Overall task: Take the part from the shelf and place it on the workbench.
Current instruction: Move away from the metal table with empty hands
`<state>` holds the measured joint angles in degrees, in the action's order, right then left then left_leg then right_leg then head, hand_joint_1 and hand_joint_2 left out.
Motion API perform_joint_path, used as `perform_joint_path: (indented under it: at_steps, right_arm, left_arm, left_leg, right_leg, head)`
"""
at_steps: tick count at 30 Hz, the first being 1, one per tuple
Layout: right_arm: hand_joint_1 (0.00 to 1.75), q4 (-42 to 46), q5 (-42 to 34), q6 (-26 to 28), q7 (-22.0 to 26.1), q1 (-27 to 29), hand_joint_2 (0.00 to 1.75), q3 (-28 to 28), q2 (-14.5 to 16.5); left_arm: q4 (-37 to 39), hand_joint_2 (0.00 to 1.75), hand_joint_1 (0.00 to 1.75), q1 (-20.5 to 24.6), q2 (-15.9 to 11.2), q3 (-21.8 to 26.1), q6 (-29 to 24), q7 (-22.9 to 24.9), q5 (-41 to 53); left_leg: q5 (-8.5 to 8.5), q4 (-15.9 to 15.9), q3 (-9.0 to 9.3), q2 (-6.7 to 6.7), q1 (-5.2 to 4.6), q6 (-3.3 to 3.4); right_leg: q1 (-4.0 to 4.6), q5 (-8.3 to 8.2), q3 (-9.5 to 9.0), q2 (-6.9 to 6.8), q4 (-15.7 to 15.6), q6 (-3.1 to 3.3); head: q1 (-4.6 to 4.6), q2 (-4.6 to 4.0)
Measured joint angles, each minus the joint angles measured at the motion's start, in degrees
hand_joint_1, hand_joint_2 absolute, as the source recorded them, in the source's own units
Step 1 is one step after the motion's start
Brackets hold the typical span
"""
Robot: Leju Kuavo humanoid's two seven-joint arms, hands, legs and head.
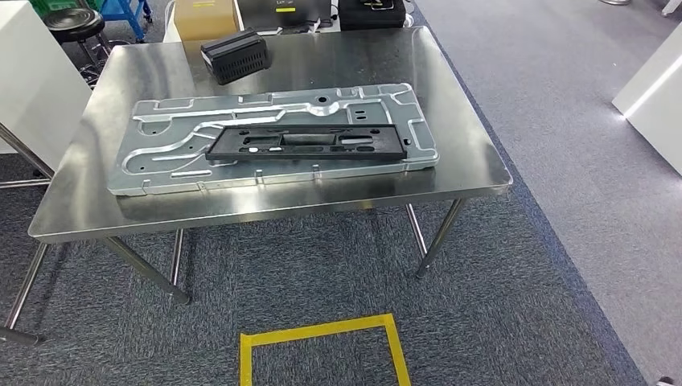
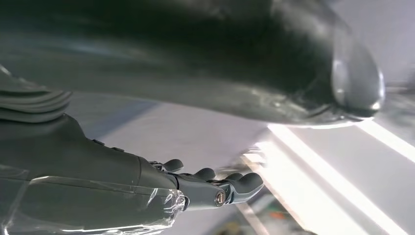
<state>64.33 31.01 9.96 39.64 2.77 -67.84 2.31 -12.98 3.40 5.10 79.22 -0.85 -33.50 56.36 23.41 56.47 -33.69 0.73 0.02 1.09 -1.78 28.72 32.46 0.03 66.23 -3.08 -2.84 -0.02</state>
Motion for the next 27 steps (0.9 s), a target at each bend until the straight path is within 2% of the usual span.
perform_joint_path:
  at_steps: [1, 2, 3, 5, 6, 7, 8, 10, 11, 12, 13, 14, 15, 16, 17, 18, 19, 20, 21, 22, 23, 25, 26, 27]
  right_arm:
    - [0.0, -3.97, 2.4, 2.65, -0.4, -0.62, 0.0, -0.44, -0.21]
    - [0.0, -8.28, 4.88, 5.47, -1.26, -1.17, 0.0, -0.81, -0.4]
    - [0.0, -12.77, 7.51, 8.38, -2.73, -1.65, 0.0, -1.15, -0.63]
    - [0.0, -20.96, 12.39, 13.18, -7.56, -2.2, 0.0, -1.59, -0.87]
    - [0.0, -24.45, 14.64, 14.71, -10.71, -2.43, 0.0, -1.69, -0.95]
    - [0.0, -27.59, 16.81, 15.46, -14.31, -2.61, 0.0, -1.69, -0.96]
    - [0.0, -30.42, 18.91, 15.45, -17.97, -2.72, 0.0, -1.64, -0.94]
    - [0.0, -35.36, 22.88, 12.85, -25.68, -2.74, 0.0, -1.36, -0.98]
    - [0.0, -37.42, 24.41, 10.67, -29.26, -2.69, 0.0, -1.2, -1.02]
    - [0.0, -39.22, 25.58, 8.23, -32.61, -2.64, 0.0, -1.08, -1.09]
    - [0.0, -40.75, 26.4, 5.76, -35.57, -2.6, 0.0, -1.02, -1.17]
    - [0.0, -42.0, 26.92, 3.58, -37.92, -2.56, 0.0, -1.01, -1.25]
    - [0.0, -43.02, 27.27, 1.7, -39.69, -2.53, 0.0, -1.01, -1.32]
    - [0.0, -43.87, 27.53, 0.2, -40.94, -2.49, 0.0, -1.01, -1.38]
    - [0.0, -44.5, 27.67, -0.84, -41.62, -2.44, 0.0, -1.01, -1.5]
    - [0.0, -45.04, 27.72, -1.49, -41.93, -2.37, 0.0, -1.01, -1.61]
    - [0.0, -45.48, 27.78, -1.85, -42.1, -2.29, 0.0, -1.01, -1.74]
    - [0.0, -45.85, 27.84, -2.02, -42.18, -2.19, 0.0, -1.01, -1.92]
    - [0.0, -46.21, 27.89, -2.07, -42.21, -2.07, 0.0, -1.01, -2.06]
    - [0.0, -46.51, 27.92, -2.09, -42.25, -1.94, 0.0, -1.01, -2.21]
    - [0.0, -46.74, 27.96, -2.15, -42.27, -1.81, 0.0, -1.01, -2.37]
    - [0.0, -47.12, 28.19, -2.66, -42.36, -1.71, 0.0, -1.01, -2.63]
    - [0.0, -47.28, 28.4, -3.11, -42.4, -1.71, 0.0, -1.01, -2.73]
    - [0.0, -47.46, 28.63, -3.62, -42.36, -1.73, 0.0, -1.01, -2.78]
  left_arm:
    - [0.0, 0.0, 0.0, 0.03, 0.13, 0.08, 0.01, 0.03, -0.04]
    - [0.0, 0.0, 0.0, 0.09, 0.23, 0.17, 0.02, 0.1, -0.09]
    - [0.0, 0.0, 0.0, 0.17, 0.33, 0.31, 0.03, 0.28, -0.12]
    - [0.0, 0.0, 0.0, 0.19, 0.58, 0.67, -0.04, 0.9, 0.01]
    - [0.0, 0.0, 0.0, 0.08, 0.7, 0.85, -0.15, 1.31, 0.15]
    - [0.01, 0.0, 0.0, -0.08, 0.91, 0.96, -0.31, 1.72, 0.33]
    - [0.01, 0.0, 0.0, -0.22, 1.13, 1.04, -0.46, 2.14, 0.53]
    - [0.03, 0.0, 0.0, -0.33, 1.73, 1.07, -0.69, 3.2, 1.2]
    - [0.03, 0.0, 0.0, -0.34, 1.98, 1.06, -0.74, 3.77, 1.64]
    - [0.04, 0.0, 0.0, -0.37, 2.25, 1.04, -0.72, 4.37, 2.18]
    - [0.05, 0.0, 0.0, -0.41, 2.49, 0.99, -0.6, 4.89, 2.72]
    - [0.05, 0.0, 0.0, -0.43, 2.7, 0.93, -0.4, 5.27, 3.23]
    - [0.06, 0.0, 0.0, -0.41, 2.89, 0.86, -0.17, 5.52, 3.71]
    - [0.07, 0.0, 0.0, -0.36, 3.05, 0.75, 0.03, 5.62, 4.08]
    - [0.08, 0.0, 0.0, -0.3, 3.22, 0.63, 0.17, 5.63, 4.38]
    - [0.09, 0.0, 0.0, -0.26, 3.38, 0.53, 0.23, 5.61, 4.59]
    - [0.1, 0.0, 0.0, -0.28, 3.53, 0.45, 0.26, 5.59, 4.7]
    - [0.13, 0.0, 0.0, -0.39, 3.71, 0.4, 0.27, 5.59, 4.77]
    - [0.16, 0.0, 0.0, -0.48, 3.87, 0.37, 0.27, 5.6, 4.77]
    - [0.19, 0.0, 0.0, -0.56, 4.0, 0.31, 0.27, 5.61, 4.77]
    - [0.21, 0.0, 0.0, -0.61, 4.11, 0.19, 0.29, 5.62, 4.77]
    - [0.23, 0.0, 0.0, -0.68, 4.19, -0.13, 0.45, 5.62, 4.85]
    - [0.23, 0.0, 0.0, -0.74, 4.2, -0.28, 0.57, 5.62, 4.93]
    - [0.24, 0.0, 0.0, -0.78, 4.21, -0.38, 0.67, 5.61, 5.06]
  left_leg:
    - [-0.39, 0.3, -0.58, 0.02, 0.04, -0.35]
    - [-0.8, 0.49, -0.84, 0.04, 0.06, -0.72]
    - [-1.23, 0.53, -0.95, 0.04, 0.1, -1.09]
    - [-2.01, 0.41, -1.09, -0.04, 0.32, -1.87]
    - [-1.4, 0.85, -1.44, -0.13, 0.48, -2.2]
    - [0.32, 2.14, -2.01, -0.2, 0.59, -2.48]
    - [3.12, 4.59, -2.85, -0.26, 0.68, -2.67]
    - [9.27, 11.93, -4.65, -0.3, 0.69, -2.84]
    - [10.81, 15.3, -5.02, -0.3, 0.68, -2.85]
    - [10.82, 17.22, -4.6, -0.31, 0.64, -2.77]
    - [9.6, 17.25, -3.21, -0.31, 0.58, -2.58]
    - [7.9, 15.16, -0.81, -0.33, 0.45, -2.27]
    - [6.82, 11.32, 2.47, -0.34, 0.25, -1.81]
    - [6.76, 6.52, 5.96, -0.34, 0.04, -1.36]
    - [7.34, 2.45, 8.65, -0.34, -0.17, -0.96]
    - [8.12, -0.37, 10.29, -0.33, -0.36, -0.59]
    - [8.42, -1.72, 10.79, -0.3, -0.5, -0.3]
    - [7.98, -2.0, 10.52, -0.25, -0.47, 0.05]
    - [7.3, -2.16, 10.1, -0.1, -0.41, 0.5]
    - [6.54, -2.32, 9.56, 0.05, -0.31, 0.95]
    - [5.73, -2.47, 8.86, 0.19, -0.18, 1.29]
    - [4.39, -2.33, 7.1, 0.33, -0.2, 1.58]
    - [3.75, -2.16, 6.14, 0.39, -0.2, 1.51]
    - [3.15, -1.9, 5.12, 0.44, -0.2, 1.42]
  right_leg:
    - [0.12, 0.35, -3.25, 0.06, -4.55, 0.2]
    - [0.28, 1.03, -5.57, 0.15, -8.11, 0.54]
    - [0.55, 1.77, -6.8, 0.22, -10.23, 0.96]
    - [0.87, 1.18, -6.55, 0.17, -10.8, 2.02]
    - [0.93, 0.63, -6.04, 0.04, -10.81, 2.57]
    - [0.93, -0.03, -5.37, -0.07, -10.9, 3.11]
    - [0.96, -0.76, -4.53, -0.17, -10.97, 3.53]
    - [1.28, -2.14, -2.65, -0.24, -10.85, 3.94]
    - [1.47, -2.84, -1.64, -0.27, -10.73, 4.01]
    - [1.65, -3.5, -0.61, -0.29, -10.55, 4.04]
    - [1.81, -4.1, 0.42, -0.29, -10.29, 4.02]
    - [1.93, -4.63, 1.38, -0.29, -9.97, 3.96]
    - [1.98, -5.12, 2.21, -0.29, -9.61, 3.88]
    - [2.07, -5.58, 2.85, -0.26, -9.27, 3.71]
    - [2.11, -6.07, 3.25, -0.26, -9.06, 3.48]
    - [2.07, -6.59, 3.47, -0.29, -8.99, 3.18]
    - [2.01, -7.16, 3.59, -0.3, -9.07, 2.83]
    - [1.95, -7.72, 3.67, -0.33, -9.23, 2.47]
    - [1.83, -7.47, 3.9, -0.25, -9.06, 2.14]
    - [1.72, -6.12, 4.31, -0.15, -8.17, 1.86]
    - [1.61, -3.67, 4.96, -0.06, -6.22, 1.58]
    - [1.26, 2.59, 6.65, 0.0, 0.78, 1.04]
    - [1.11, 4.36, 7.16, -0.01, 4.37, 0.76]
    - [0.94, 4.69, 7.09, -0.02, 6.84, 0.51]
  head:
    - [-0.02, 0.0]
    - [-0.03, 0.0]
    - [-0.06, 0.0]
    - [-0.09, 0.0]
    - [-0.1, 0.0]
    - [-0.1, 0.0]
    - [-0.1, 0.0]
    - [-0.1, 0.0]
    - [-0.1, 0.0]
    - [-0.11, 0.0]
    - [-0.11, 0.0]
    - [-0.11, 0.0]
    - [-0.11, 0.0]
    - [-0.11, 0.0]
    - [-0.11, 0.0]
    - [-0.11, 0.0]
    - [-0.11, 0.0]
    - [-0.11, 0.0]
    - [-0.11, 0.0]
    - [-0.11, 0.0]
    - [-0.11, 0.0]
    - [-0.11, 0.0]
    - [-0.11, 0.0]
    - [-0.11, 0.0]
